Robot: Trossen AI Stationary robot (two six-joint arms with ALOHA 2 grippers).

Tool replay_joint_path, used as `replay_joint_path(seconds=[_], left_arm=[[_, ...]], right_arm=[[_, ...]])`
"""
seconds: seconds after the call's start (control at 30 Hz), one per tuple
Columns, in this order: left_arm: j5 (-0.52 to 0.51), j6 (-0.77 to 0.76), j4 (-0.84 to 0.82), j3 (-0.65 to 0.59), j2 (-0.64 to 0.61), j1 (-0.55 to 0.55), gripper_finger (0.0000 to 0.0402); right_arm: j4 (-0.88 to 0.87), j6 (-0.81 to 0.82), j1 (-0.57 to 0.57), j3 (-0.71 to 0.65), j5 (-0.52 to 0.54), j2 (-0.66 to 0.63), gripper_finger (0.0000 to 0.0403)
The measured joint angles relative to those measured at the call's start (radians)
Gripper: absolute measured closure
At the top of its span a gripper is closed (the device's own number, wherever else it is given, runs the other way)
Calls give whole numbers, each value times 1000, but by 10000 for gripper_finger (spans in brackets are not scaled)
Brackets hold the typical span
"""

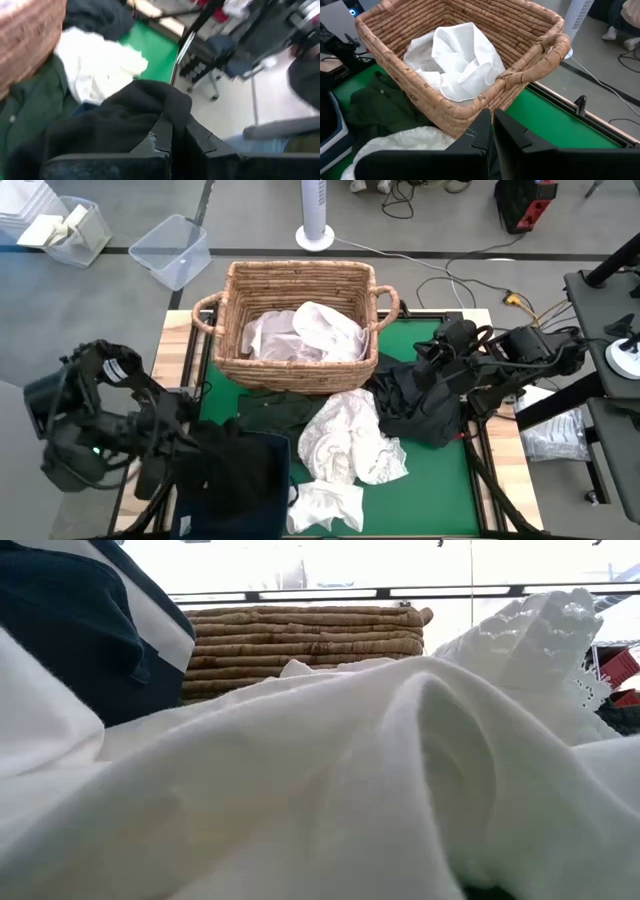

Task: Sort clothes
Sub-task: Put the black shirt into the laundry bin

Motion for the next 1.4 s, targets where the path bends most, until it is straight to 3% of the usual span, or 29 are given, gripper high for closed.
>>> replay_joint_path(seconds=[0.17,0.37,0.53,0.87,1.0,1.13,1.27,1.4], left_arm=[[99,-17,1,-67,22,46,401],[104,-43,13,-138,35,73,401],[30,-20,119,-188,34,81,401],[-51,284,507,-249,32,82,401],[-82,332,593,-271,33,81,401],[-87,257,527,-298,31,81,401],[-84,63,373,-324,16,72,401],[10,-152,148,-328,15,71,401]], right_arm=[[2,0,0,0,1,9,390],[4,-1,0,0,1,19,390],[4,-1,0,0,1,28,390],[3,-9,0,0,2,46,390],[4,-10,0,0,1,47,390],[3,-10,0,0,1,47,390],[3,-10,0,0,1,47,390],[3,-10,0,0,0,47,390]])
